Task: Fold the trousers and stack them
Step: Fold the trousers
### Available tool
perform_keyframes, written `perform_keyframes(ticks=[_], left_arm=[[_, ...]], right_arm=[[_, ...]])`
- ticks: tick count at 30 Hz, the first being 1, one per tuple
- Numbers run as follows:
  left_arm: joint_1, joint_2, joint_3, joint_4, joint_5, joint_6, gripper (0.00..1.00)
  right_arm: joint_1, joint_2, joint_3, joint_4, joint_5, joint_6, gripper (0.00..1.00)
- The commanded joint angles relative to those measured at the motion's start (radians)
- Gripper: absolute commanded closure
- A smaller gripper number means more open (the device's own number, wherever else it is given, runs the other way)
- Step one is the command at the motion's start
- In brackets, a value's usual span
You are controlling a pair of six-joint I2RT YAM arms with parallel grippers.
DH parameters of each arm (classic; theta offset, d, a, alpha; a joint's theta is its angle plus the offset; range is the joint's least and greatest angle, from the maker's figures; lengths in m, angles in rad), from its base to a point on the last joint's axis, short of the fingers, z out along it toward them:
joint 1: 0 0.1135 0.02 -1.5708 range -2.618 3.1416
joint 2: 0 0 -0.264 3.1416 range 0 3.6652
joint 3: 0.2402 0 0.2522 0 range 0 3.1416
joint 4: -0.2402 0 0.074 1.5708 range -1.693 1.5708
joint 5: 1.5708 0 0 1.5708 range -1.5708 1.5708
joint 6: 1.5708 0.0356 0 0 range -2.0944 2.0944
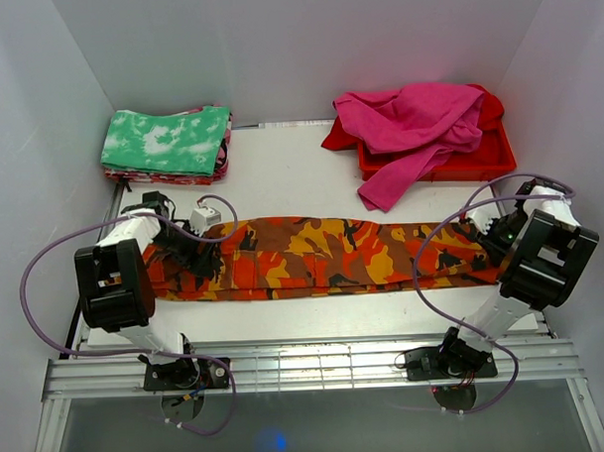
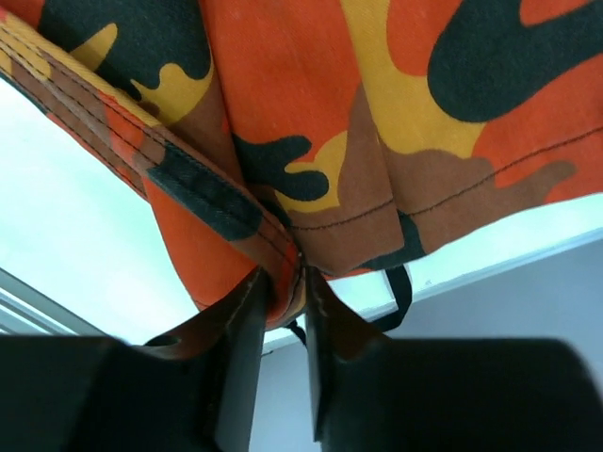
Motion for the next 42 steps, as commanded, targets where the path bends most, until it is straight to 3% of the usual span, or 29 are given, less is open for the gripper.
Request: perform_keyframes(ticks=[1,3,4,5,8,12,16,19,20,25,32,35,38,39,42], left_arm=[[-0.005,0.015,-0.019,0.021,0.014,-0.035,0.15],[-0.007,0.026,-0.026,0.032,0.009,-0.044,0.16],[-0.007,0.033,-0.026,0.035,0.012,-0.044,0.16],[-0.007,0.044,-0.027,0.037,0.014,-0.045,0.17],[-0.007,0.055,-0.035,0.044,0.021,-0.048,0.16],[-0.005,0.058,-0.038,0.052,0.020,-0.052,0.17],[-0.007,0.059,-0.042,0.054,0.017,-0.055,0.17],[-0.007,0.061,-0.053,0.063,0.014,-0.059,0.17],[-0.007,0.061,-0.056,0.066,0.011,-0.062,0.17],[-0.005,0.069,-0.072,0.084,0.002,-0.082,0.18],[0.007,0.110,-0.070,0.106,-0.011,-0.124,0.21],[0.018,0.127,-0.069,0.106,-0.011,-0.133,0.25],[0.026,0.151,-0.078,0.107,-0.024,-0.131,0.32],[0.029,0.156,-0.088,0.110,-0.029,-0.130,0.34],[0.042,0.176,-0.107,0.110,-0.052,-0.118,0.41]], right_arm=[[0.012,0.014,0.083,-0.067,0.006,-0.019,0.74],[0.022,0.026,0.113,-0.092,0.016,-0.019,0.71],[0.025,0.028,0.119,-0.115,0.022,-0.019,0.66],[0.026,0.034,0.124,-0.121,0.034,-0.018,0.53],[0.034,0.054,0.116,-0.147,0.059,-0.013,0.43],[0.038,0.064,0.092,-0.153,0.079,-0.015,0.58],[0.055,0.077,0.107,-0.176,0.095,-0.009,0.52],[0.071,0.083,0.127,-0.162,0.115,-0.007,0.74],[0.077,0.084,0.138,-0.159,0.117,-0.007,0.91],[0.124,0.089,0.321,-0.092,0.060,0.051,0.92],[0.236,0.022,0.572,-0.007,-0.136,0.162,0.92],[0.243,-0.117,0.499,0.040,-0.203,0.075,0.92],[0.197,-0.321,0.183,0.181,-0.179,-0.095,0.92],[0.169,-0.369,-0.009,0.315,-0.179,-0.149,0.92],[0.042,-0.478,-0.240,0.521,-0.196,-0.321,0.92]])
